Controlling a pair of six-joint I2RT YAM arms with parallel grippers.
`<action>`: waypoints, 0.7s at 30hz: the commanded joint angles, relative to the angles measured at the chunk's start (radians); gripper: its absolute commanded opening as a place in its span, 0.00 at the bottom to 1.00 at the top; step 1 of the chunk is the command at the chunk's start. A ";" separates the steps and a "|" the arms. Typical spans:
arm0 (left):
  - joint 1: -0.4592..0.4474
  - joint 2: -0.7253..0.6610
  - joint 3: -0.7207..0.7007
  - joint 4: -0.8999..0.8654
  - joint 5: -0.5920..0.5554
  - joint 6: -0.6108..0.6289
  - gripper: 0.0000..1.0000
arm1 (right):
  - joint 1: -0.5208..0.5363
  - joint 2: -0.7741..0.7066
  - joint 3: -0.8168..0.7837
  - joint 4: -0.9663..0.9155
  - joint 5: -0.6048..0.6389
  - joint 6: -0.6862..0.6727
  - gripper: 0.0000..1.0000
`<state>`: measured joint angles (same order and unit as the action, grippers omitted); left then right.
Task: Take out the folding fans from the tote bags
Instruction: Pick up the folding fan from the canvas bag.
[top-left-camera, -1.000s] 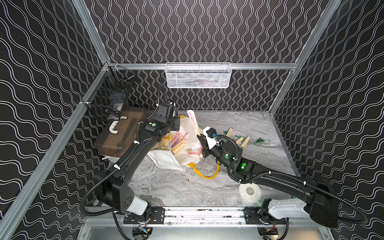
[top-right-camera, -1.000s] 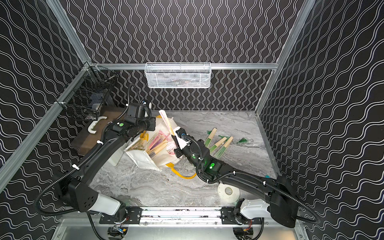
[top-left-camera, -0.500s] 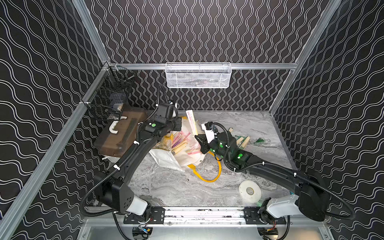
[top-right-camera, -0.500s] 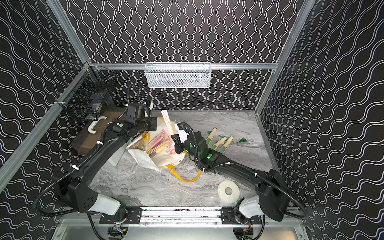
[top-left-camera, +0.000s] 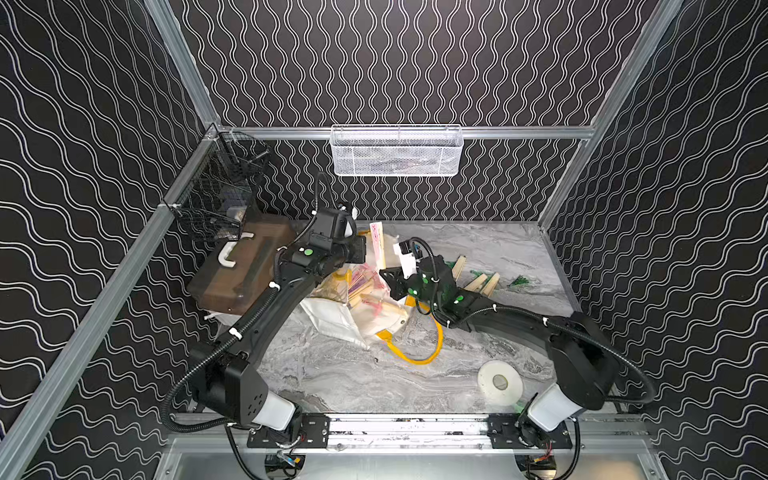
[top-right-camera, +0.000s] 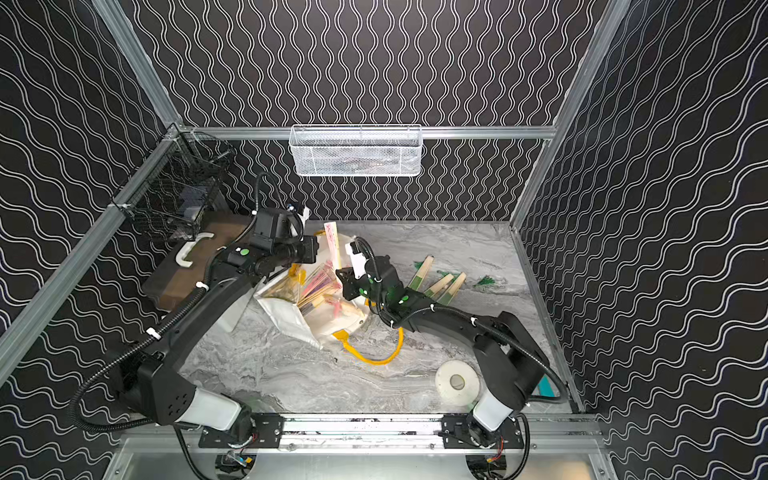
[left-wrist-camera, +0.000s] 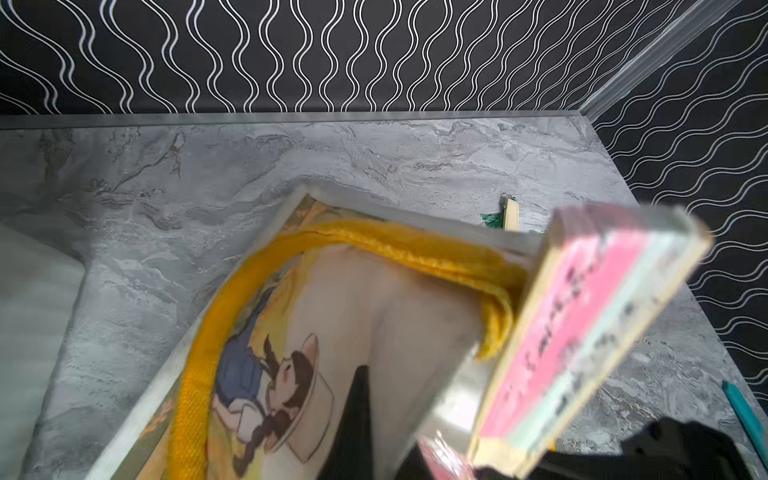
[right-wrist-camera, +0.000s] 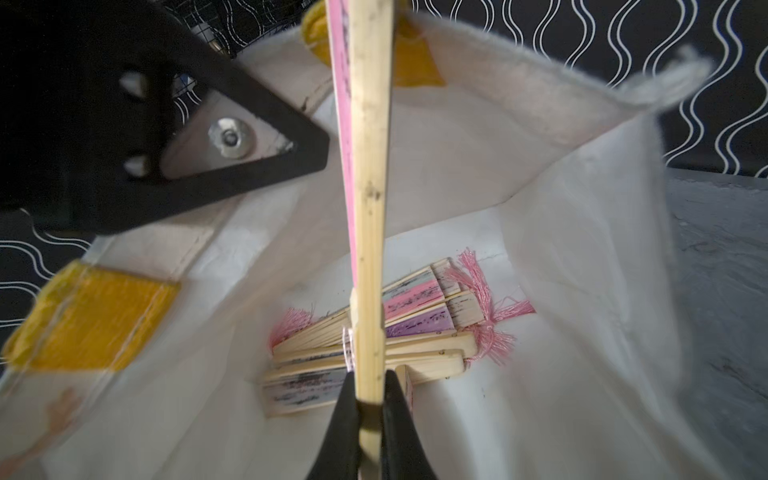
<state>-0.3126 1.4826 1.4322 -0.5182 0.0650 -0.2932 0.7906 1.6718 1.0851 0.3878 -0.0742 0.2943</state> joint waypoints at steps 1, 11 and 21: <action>-0.001 -0.009 -0.005 0.055 0.070 -0.030 0.00 | -0.016 0.044 0.033 0.048 -0.039 0.049 0.08; -0.005 -0.016 -0.024 0.058 0.078 -0.032 0.00 | -0.074 0.139 0.120 0.104 -0.111 0.130 0.25; -0.005 -0.010 -0.028 0.064 0.085 -0.038 0.00 | -0.078 0.157 0.156 0.105 -0.132 0.121 0.25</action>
<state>-0.3183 1.4750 1.4055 -0.4931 0.1337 -0.3145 0.7124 1.8252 1.2301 0.4545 -0.1932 0.4042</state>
